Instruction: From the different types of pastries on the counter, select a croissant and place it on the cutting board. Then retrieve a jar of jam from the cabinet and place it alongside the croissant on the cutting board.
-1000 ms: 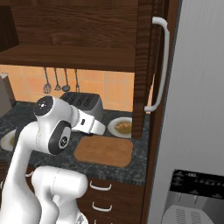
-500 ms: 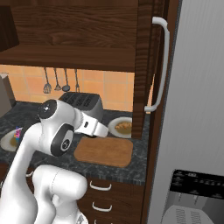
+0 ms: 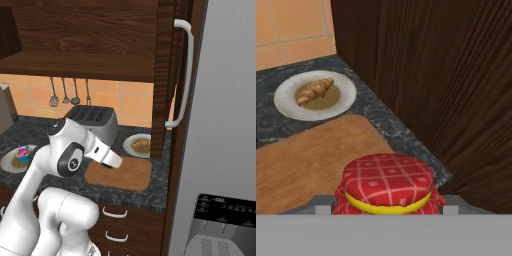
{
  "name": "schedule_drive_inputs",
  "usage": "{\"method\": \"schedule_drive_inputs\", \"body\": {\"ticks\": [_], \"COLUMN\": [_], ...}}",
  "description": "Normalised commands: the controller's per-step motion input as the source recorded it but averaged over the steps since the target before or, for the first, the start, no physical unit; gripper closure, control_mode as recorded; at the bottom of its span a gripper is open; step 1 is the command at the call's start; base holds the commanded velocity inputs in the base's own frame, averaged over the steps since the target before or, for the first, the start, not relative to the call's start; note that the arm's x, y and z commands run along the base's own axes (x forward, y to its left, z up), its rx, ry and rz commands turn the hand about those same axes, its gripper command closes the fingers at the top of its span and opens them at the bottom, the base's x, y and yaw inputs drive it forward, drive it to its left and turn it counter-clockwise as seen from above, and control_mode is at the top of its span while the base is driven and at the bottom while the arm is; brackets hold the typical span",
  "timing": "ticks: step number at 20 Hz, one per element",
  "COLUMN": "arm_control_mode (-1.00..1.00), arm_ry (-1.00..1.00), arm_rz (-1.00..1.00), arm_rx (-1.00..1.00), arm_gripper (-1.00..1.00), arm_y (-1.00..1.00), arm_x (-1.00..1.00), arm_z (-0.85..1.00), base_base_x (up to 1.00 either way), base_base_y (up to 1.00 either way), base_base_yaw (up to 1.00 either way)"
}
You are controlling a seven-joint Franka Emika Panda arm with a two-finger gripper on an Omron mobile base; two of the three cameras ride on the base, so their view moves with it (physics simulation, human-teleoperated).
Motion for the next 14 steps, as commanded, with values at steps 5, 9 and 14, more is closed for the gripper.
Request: {"method": "schedule_drive_inputs", "body": {"ticks": [5,9,14], "arm_control_mode": [-1.00,-1.00,-1.00], "arm_ry": [-0.28,-0.28,-0.19], "arm_rz": [-0.17,-0.14,-0.05], "arm_rx": [-0.16,-0.14,-0.04], "arm_gripper": [1.00,1.00,1.00], "arm_y": [0.00,-0.01,-0.18], "arm_x": [0.21,0.34,0.46], "arm_z": [-1.00,-1.00,-1.00], "base_base_x": [0.00,0.00,0.00], "base_base_y": [0.00,0.00,0.00], "base_base_yaw": [0.00,0.00,0.00]}}
